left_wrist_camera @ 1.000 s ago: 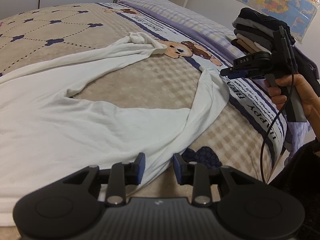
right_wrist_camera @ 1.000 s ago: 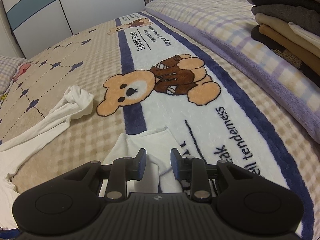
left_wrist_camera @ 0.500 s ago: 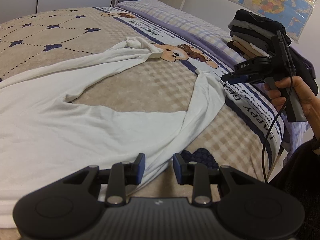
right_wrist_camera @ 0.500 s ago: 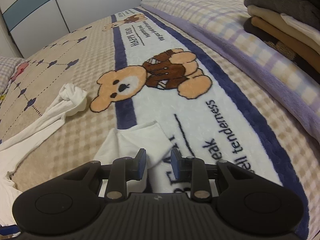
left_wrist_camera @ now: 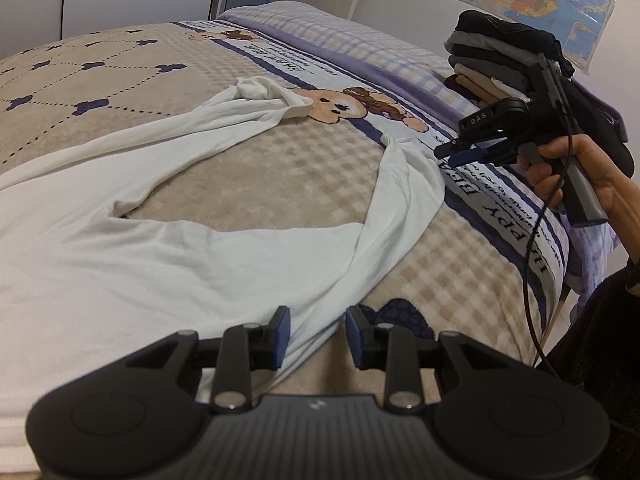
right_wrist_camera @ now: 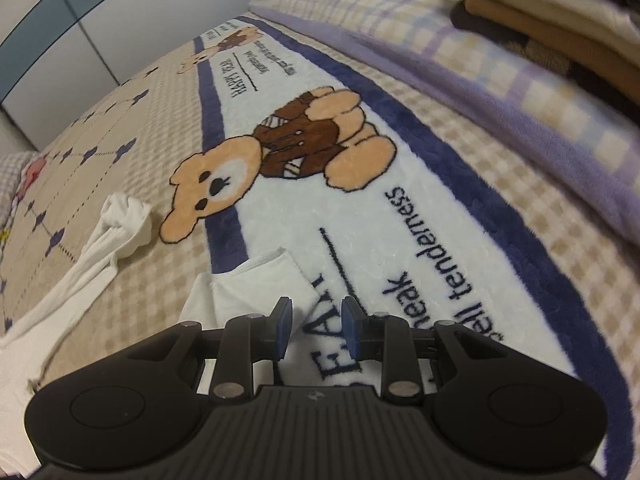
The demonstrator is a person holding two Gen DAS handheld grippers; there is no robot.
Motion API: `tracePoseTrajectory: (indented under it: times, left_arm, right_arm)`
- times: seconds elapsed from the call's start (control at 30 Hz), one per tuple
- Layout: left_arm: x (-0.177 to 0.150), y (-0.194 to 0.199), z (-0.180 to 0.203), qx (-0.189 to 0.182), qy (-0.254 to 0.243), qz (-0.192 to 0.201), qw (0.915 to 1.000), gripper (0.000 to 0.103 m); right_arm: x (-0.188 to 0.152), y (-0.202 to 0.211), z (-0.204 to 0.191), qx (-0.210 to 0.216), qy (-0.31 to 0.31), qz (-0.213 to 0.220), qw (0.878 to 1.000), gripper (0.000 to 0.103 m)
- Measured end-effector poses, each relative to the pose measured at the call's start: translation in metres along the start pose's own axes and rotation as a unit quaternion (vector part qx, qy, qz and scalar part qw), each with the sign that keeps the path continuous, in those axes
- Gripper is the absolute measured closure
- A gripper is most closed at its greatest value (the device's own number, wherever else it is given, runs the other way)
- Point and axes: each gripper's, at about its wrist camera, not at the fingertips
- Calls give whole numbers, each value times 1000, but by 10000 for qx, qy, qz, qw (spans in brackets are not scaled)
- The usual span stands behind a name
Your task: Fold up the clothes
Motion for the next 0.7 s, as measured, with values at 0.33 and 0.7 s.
tracePoseTrajectory:
  times: [0.33, 0.7]
  left_arm:
    - [-1, 3, 3, 25, -181, -23, 9998, 72]
    - [-12, 15, 11, -108, -650, 76, 9978, 72]
  right_arm:
    - [6, 22, -6, -170, -147, 521, 9984, 100]
    - [-8, 77, 25, -490, 111, 821, 9954, 100]
Point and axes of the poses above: each gripper's, at about its wrist camera, not at the fingertips, and y roughly against the way its jaws point, z to its right, x to its top, and after that the axes turned 3 degrees about -x, right-handed
